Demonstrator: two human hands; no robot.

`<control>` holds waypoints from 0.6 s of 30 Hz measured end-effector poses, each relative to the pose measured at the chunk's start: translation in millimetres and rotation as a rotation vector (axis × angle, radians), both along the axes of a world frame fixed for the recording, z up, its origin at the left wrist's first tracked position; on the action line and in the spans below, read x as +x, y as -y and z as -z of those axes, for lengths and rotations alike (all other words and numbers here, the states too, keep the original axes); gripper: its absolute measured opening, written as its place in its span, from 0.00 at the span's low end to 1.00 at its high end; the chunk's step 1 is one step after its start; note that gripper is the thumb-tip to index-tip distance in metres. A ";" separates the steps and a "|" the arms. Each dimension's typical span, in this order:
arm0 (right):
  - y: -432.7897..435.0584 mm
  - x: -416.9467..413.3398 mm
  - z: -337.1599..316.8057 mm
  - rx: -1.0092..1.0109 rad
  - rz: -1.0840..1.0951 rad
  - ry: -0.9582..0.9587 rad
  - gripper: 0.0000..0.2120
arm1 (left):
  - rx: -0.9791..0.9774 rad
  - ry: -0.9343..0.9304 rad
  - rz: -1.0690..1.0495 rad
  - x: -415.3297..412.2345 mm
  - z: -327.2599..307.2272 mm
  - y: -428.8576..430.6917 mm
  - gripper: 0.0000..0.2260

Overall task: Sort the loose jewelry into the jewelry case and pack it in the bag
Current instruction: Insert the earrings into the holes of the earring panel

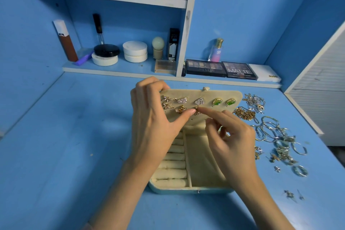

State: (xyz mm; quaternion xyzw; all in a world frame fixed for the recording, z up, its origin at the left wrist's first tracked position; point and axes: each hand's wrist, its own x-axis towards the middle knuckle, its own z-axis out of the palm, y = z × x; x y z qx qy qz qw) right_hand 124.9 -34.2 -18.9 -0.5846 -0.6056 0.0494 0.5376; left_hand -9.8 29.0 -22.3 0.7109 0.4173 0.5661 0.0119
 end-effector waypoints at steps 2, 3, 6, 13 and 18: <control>1.8 1.0 -1.0 -0.014 -0.017 -0.011 0.15 | 0.001 0.007 -0.016 1.6 -0.7 1.2 0.25; 2.5 1.5 -1.5 -0.023 -0.023 -0.014 0.15 | 0.002 0.012 -0.023 2.4 -1.2 1.5 0.25; 4.7 3.2 -2.7 -0.038 -0.050 -0.011 0.16 | 0.000 0.012 -0.038 3.5 -2.8 2.6 0.26; 22.9 27.5 -21.3 0.133 0.034 -0.134 0.11 | 0.017 -0.012 -0.056 3.3 -4.2 6.2 0.25; 21.9 71.7 -34.1 0.006 0.142 -0.136 0.10 | 0.025 0.007 -0.039 2.6 -2.0 11.0 0.25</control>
